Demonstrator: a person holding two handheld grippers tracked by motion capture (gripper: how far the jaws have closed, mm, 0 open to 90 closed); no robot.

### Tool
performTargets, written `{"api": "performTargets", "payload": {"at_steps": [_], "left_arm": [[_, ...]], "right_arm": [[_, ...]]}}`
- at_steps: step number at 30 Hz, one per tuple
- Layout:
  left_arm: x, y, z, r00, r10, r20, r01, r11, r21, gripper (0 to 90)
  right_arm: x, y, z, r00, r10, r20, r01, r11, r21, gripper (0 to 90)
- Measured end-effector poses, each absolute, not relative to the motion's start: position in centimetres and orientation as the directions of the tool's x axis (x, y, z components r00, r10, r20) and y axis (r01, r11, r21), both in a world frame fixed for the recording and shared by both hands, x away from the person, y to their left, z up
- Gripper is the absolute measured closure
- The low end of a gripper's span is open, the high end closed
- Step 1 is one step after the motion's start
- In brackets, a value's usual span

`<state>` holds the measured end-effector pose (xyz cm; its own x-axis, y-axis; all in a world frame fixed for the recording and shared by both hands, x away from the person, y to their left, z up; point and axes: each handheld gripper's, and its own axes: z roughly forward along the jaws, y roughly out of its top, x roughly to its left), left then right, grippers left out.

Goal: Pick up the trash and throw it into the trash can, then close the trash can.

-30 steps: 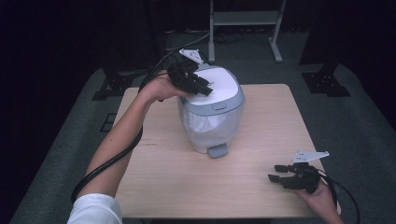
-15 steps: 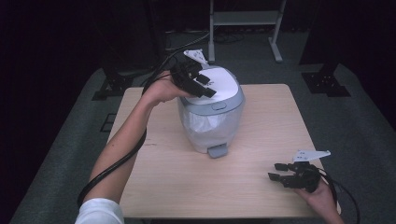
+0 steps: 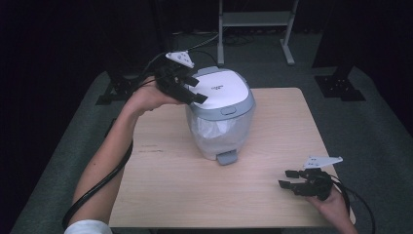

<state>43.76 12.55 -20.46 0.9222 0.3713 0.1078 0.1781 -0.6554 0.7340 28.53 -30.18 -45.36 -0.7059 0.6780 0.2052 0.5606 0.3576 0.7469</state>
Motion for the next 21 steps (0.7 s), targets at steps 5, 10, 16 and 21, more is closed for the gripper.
{"api": "performTargets", "payload": {"at_steps": [5, 10, 16, 21], "left_arm": [[43.0, 14.6, -20.7, 0.909, 0.401, 0.116, 0.194, -0.652, 0.733, 27.3], [42.1, 16.7, -21.0, 0.897, 0.427, 0.116, 0.207, -0.636, 0.743, 26.6], [41.2, 19.1, -21.9, 0.879, 0.463, 0.11, 0.235, -0.625, 0.745, 25.8], [40.5, 20.6, -23.1, 0.867, 0.488, 0.097, 0.264, -0.616, 0.742, 25.4]], "right_arm": [[28.5, -30.1, -45.4, -0.706, 0.678, 0.207, 0.564, 0.36, 0.743, 44.3], [28.6, -30.0, -45.4, -0.704, 0.681, 0.203, 0.564, 0.361, 0.743, 44.1], [28.7, -30.0, -45.4, -0.699, 0.688, 0.195, 0.565, 0.364, 0.741, 43.5], [28.7, -30.2, -45.4, -0.692, 0.696, 0.194, 0.568, 0.358, 0.741, 43.4]]}}
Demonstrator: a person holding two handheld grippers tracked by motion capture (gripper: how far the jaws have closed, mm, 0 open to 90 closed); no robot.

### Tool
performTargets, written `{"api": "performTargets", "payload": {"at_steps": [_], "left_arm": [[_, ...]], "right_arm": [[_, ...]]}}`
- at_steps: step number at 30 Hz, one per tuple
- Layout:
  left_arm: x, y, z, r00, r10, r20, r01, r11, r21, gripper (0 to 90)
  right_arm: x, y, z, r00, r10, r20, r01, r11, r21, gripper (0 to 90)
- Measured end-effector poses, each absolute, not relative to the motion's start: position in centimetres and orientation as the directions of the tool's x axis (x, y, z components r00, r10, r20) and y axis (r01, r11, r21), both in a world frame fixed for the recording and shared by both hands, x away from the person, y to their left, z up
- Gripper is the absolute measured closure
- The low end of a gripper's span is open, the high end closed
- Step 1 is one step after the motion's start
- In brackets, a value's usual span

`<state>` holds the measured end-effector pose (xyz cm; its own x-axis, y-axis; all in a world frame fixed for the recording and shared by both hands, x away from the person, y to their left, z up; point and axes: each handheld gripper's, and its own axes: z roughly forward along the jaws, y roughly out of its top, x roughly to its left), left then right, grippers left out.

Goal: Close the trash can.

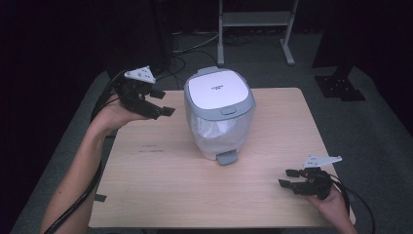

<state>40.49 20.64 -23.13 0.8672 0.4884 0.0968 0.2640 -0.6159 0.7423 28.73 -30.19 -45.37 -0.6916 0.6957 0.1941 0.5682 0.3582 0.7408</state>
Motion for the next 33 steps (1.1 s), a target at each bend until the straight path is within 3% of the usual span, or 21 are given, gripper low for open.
{"api": "performTargets", "payload": {"at_steps": [33], "left_arm": [[37.3, 24.7, -33.1, 0.833, 0.552, 0.034, 0.36, -0.587, 0.725, 21.5]], "right_arm": [[28.2, -29.9, -45.2, -0.695, 0.699, 0.171, 0.558, 0.374, 0.741, 42.8]]}}
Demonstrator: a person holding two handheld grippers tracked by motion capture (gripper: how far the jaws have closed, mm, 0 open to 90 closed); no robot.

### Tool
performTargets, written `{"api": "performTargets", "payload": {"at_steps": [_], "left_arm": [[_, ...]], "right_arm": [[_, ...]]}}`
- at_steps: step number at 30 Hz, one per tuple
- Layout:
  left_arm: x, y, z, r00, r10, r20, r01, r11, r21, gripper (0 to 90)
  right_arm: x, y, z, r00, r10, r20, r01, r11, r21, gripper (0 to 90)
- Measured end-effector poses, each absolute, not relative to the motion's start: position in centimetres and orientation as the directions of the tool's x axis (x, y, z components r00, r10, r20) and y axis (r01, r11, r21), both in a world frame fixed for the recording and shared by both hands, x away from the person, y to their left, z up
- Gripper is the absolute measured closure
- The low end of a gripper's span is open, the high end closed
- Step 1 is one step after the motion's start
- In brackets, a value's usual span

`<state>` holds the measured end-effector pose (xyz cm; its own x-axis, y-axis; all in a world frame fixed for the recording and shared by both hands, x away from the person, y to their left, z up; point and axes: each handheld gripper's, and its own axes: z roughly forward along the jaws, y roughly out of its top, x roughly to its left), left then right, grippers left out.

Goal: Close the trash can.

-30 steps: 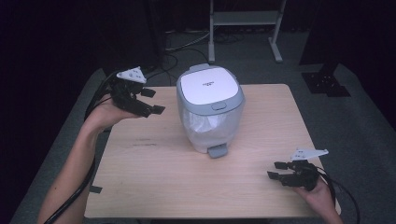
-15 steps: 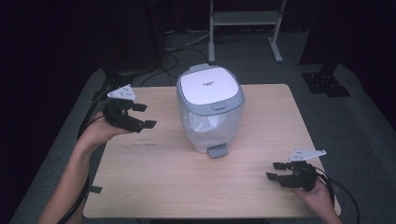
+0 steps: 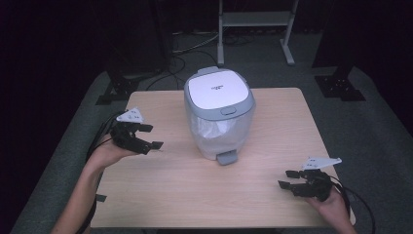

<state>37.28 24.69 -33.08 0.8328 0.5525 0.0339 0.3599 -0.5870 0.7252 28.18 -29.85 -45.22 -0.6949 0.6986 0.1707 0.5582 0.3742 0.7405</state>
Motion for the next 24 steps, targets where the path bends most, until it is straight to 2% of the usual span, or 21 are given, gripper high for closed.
{"api": "performTargets", "payload": {"at_steps": [24], "left_arm": [[35.9, 24.1, -39.2, 0.816, 0.574, 0.065, 0.346, -0.576, 0.741, 18.3]], "right_arm": [[27.6, -30.2, -45.1, -0.688, 0.706, 0.166, 0.557, 0.368, 0.745, 42.8]]}}
